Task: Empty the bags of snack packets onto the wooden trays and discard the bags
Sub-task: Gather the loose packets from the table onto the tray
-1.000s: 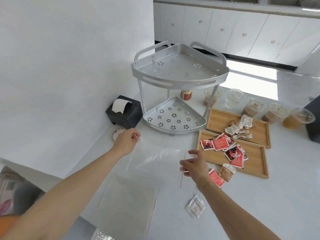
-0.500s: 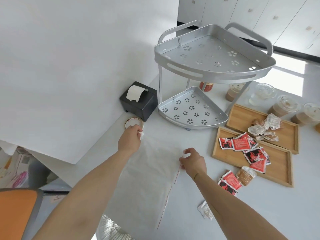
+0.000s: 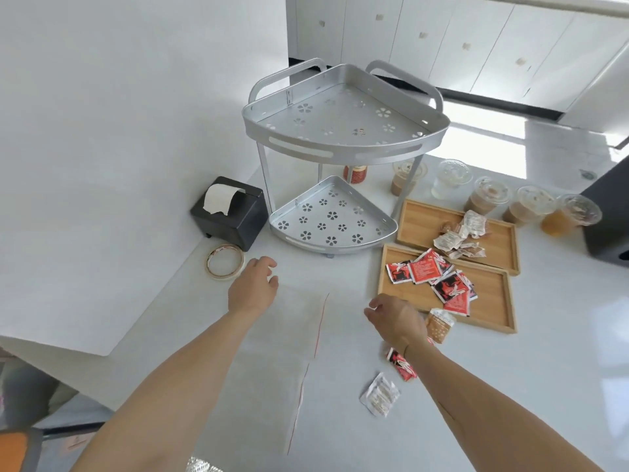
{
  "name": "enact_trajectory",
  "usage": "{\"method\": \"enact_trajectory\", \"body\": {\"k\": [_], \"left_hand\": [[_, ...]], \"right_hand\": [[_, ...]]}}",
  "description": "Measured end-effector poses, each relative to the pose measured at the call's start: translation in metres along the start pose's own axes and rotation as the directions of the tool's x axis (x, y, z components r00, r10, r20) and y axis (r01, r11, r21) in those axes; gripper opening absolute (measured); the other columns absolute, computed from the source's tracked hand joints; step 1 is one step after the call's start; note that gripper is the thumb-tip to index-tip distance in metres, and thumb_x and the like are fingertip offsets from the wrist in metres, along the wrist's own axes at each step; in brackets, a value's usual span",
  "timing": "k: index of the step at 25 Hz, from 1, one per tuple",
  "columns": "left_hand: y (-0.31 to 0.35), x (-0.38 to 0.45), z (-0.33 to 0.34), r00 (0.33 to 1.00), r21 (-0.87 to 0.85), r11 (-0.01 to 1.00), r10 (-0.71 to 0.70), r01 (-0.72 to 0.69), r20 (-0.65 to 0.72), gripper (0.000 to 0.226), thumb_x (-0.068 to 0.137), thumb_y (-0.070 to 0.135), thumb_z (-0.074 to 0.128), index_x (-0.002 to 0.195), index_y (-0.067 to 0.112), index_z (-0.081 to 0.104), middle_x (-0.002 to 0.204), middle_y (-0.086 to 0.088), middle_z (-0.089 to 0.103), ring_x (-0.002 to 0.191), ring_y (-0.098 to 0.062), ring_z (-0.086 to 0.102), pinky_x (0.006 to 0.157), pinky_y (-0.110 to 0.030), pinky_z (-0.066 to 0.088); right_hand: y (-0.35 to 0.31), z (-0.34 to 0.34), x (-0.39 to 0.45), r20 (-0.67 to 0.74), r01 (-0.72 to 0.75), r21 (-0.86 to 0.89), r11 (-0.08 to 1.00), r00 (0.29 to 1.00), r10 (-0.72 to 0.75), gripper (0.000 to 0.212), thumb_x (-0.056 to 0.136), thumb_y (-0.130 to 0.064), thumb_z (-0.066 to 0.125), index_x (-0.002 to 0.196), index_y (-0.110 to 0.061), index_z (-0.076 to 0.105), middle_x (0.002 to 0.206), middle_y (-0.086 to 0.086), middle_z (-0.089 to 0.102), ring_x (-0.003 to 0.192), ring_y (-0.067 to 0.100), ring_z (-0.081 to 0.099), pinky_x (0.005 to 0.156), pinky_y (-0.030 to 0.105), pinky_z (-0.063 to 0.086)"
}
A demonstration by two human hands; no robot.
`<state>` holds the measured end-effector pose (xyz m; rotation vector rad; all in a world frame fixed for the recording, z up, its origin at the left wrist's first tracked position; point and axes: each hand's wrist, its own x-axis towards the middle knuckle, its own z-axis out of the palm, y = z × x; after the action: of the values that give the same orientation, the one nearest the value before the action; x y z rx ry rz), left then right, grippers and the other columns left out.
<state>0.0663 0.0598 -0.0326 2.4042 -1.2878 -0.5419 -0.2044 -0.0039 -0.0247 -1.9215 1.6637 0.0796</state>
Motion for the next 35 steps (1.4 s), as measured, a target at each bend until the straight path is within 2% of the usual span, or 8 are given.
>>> {"method": "enact_trajectory", "body": {"k": [2, 7, 10, 15, 18, 21, 28, 35], "left_hand": [[0.021, -0.008, 0.010, 0.994, 0.031, 0.995, 0.094, -0.096, 0.056, 0.023, 0.093, 0.025, 0.055, 0.116, 0.026, 0.056, 0.110, 0.006, 0.059, 0.089, -0.015, 0.060, 0.068, -0.029, 0.044], [0.071, -0.033, 0.039, 0.949, 0.029, 0.964, 0.253, -0.263, 0.189, 0.019, 0.091, 0.030, 0.055, 0.110, 0.030, 0.058, 0.106, 0.012, 0.060, 0.086, -0.010, 0.061, 0.069, -0.027, 0.046], [0.098, -0.044, 0.054, 0.896, 0.034, 0.933, 0.334, -0.359, 0.292, 0.022, 0.089, 0.036, 0.057, 0.110, 0.031, 0.059, 0.108, 0.012, 0.060, 0.085, -0.010, 0.061, 0.072, -0.027, 0.048], [0.134, -0.064, 0.082, 0.677, 0.097, 0.768, 0.488, -0.633, 0.552, 0.038, 0.085, 0.047, 0.061, 0.120, 0.034, 0.061, 0.125, 0.007, 0.055, 0.116, -0.013, 0.049, 0.083, -0.034, 0.046], [0.151, -0.075, 0.096, 0.589, 0.125, 0.671, 0.528, -0.731, 0.612, 0.049, 0.084, 0.050, 0.063, 0.128, 0.030, 0.058, 0.123, 0.004, 0.054, 0.118, -0.016, 0.044, 0.085, -0.038, 0.045], [0.158, -0.084, 0.107, 0.576, 0.149, 0.638, 0.539, -0.756, 0.615, 0.054, 0.082, 0.051, 0.065, 0.131, 0.028, 0.056, 0.118, -0.001, 0.052, 0.113, -0.021, 0.046, 0.084, -0.039, 0.045], [0.151, -0.093, 0.124, 0.630, 0.143, 0.665, 0.584, -0.733, 0.511, 0.045, 0.080, 0.041, 0.072, 0.121, 0.028, 0.056, 0.108, -0.002, 0.048, 0.102, -0.024, 0.049, 0.077, -0.039, 0.049], [0.143, -0.094, 0.129, 0.637, 0.084, 0.689, 0.609, -0.720, 0.472, 0.043, 0.077, 0.036, 0.076, 0.108, 0.024, 0.050, 0.110, 0.003, 0.046, 0.099, -0.018, 0.049, 0.068, -0.034, 0.048]], "right_hand": [[0.027, -0.017, -0.008, -0.039, -0.021, -0.014, 1.000, 0.999, 0.020, 0.029, 0.092, -0.040, 0.052, 0.115, -0.027, 0.065, 0.116, -0.003, 0.070, 0.104, 0.023, 0.065, 0.083, 0.034, 0.052], [0.094, -0.041, -0.036, -0.107, -0.066, -0.096, 0.993, 0.993, 0.056, 0.023, 0.092, -0.039, 0.052, 0.101, -0.030, 0.070, 0.105, -0.004, 0.071, 0.092, 0.020, 0.065, 0.072, 0.029, 0.051], [0.119, -0.045, -0.049, -0.114, -0.060, -0.162, 0.985, 0.993, 0.042, 0.024, 0.091, -0.044, 0.057, 0.107, -0.033, 0.070, 0.107, -0.006, 0.067, 0.097, 0.017, 0.064, 0.075, 0.030, 0.052], [0.128, -0.045, -0.047, -0.072, 0.018, -0.256, 0.966, 0.997, -0.037, 0.032, 0.091, -0.045, 0.059, 0.118, -0.030, 0.065, 0.117, -0.005, 0.066, 0.108, 0.017, 0.061, 0.084, 0.033, 0.051], [0.123, -0.044, -0.041, -0.045, 0.072, -0.279, 0.958, 0.995, -0.088, 0.034, 0.092, -0.042, 0.060, 0.123, -0.030, 0.063, 0.121, -0.005, 0.065, 0.112, 0.019, 0.059, 0.086, 0.034, 0.050], [0.112, -0.039, -0.032, -0.044, 0.107, -0.282, 0.953, 0.991, -0.124, 0.033, 0.093, -0.039, 0.058, 0.125, -0.030, 0.061, 0.124, -0.001, 0.063, 0.115, 0.022, 0.056, 0.088, 0.036, 0.050], [0.097, -0.018, -0.020, -0.080, 0.039, -0.265, 0.964, 0.995, -0.062, 0.038, 0.090, -0.048, 0.060, 0.124, -0.032, 0.061, 0.117, 0.001, 0.060, 0.113, 0.025, 0.050, 0.088, 0.036, 0.047], [0.097, -0.004, -0.021, -0.160, 0.006, -0.015, 1.000, 0.987, -0.008, 0.022, 0.090, -0.036, 0.064, 0.109, -0.025, 0.066, 0.107, 0.001, 0.058, 0.107, 0.024, 0.051, 0.077, 0.035, 0.048]]}}
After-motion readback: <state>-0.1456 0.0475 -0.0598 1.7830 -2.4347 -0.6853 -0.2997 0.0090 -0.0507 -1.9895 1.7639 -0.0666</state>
